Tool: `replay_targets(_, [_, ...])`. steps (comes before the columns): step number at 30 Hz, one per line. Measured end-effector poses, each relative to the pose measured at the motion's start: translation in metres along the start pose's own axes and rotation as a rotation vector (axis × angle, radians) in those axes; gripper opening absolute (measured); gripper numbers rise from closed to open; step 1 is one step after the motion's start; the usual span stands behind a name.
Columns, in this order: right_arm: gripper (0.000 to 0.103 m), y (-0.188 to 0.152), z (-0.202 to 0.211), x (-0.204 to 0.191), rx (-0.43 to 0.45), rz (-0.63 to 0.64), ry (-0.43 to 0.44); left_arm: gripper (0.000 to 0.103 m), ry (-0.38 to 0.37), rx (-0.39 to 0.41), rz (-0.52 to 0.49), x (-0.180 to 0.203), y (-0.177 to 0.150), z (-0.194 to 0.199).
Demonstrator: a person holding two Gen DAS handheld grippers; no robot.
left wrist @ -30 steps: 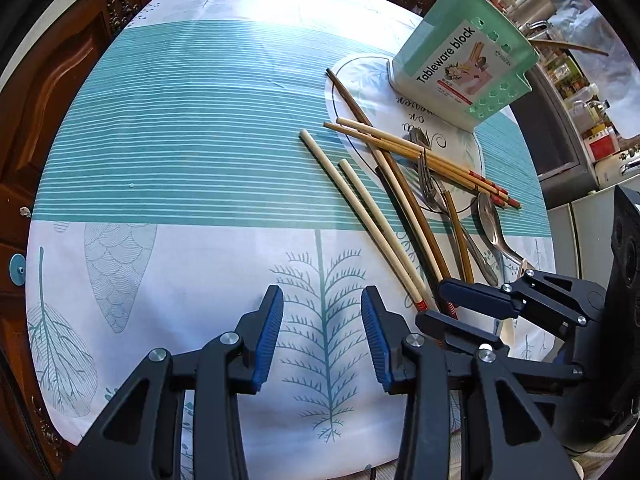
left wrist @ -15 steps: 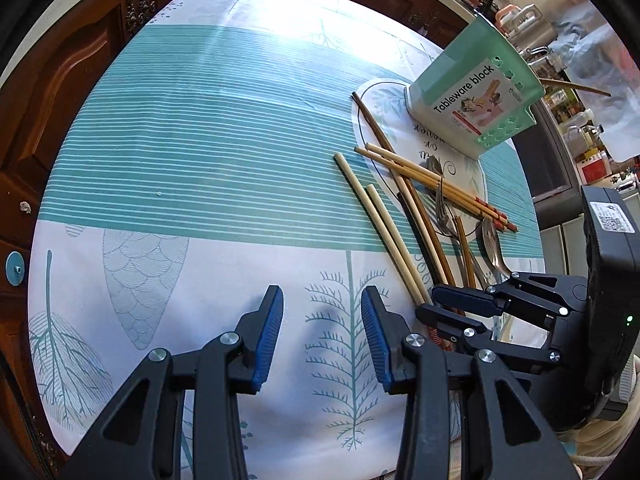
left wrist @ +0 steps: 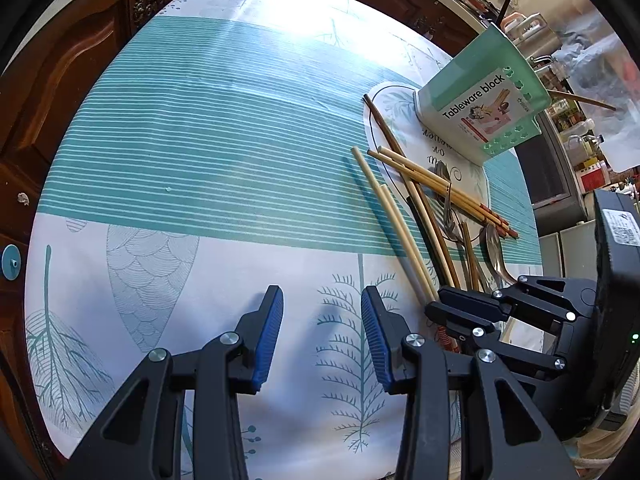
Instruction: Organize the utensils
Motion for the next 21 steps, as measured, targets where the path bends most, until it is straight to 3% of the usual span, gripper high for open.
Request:
replay_targets(3, [0.011, -0.004, 0.012, 0.002, 0.037, -0.007, 0.003, 0.039, -0.005, -0.007, -0.003, 0.001, 0.001, -0.001])
replay_targets(10, [0.011, -0.024, 0.039, 0.016, 0.114, -0.025, -0.003, 0.039, -0.103, -0.006, -0.021, 0.007, 0.010, -0.002])
replay_targets(15, [0.011, -0.038, 0.049, 0.015, 0.159, -0.016, -0.006, 0.056, -0.195, -0.011, -0.011, 0.013, 0.020, 0.001])
replay_targets(21, [0.011, -0.051, 0.062, 0.014, 0.212, -0.013, 0.003, 0.056, -0.235, -0.010, -0.030, 0.030, 0.028, 0.003])
Point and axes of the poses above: each gripper's, at about its wrist camera, not at the fingertips, and z roughly against the way its jaws point, x to its right, y to its top, the point moved 2 cm from there along -z, roughly the way its jaws point, and after that the axes turned 13 degrees about -x, right-handed, at the moved point
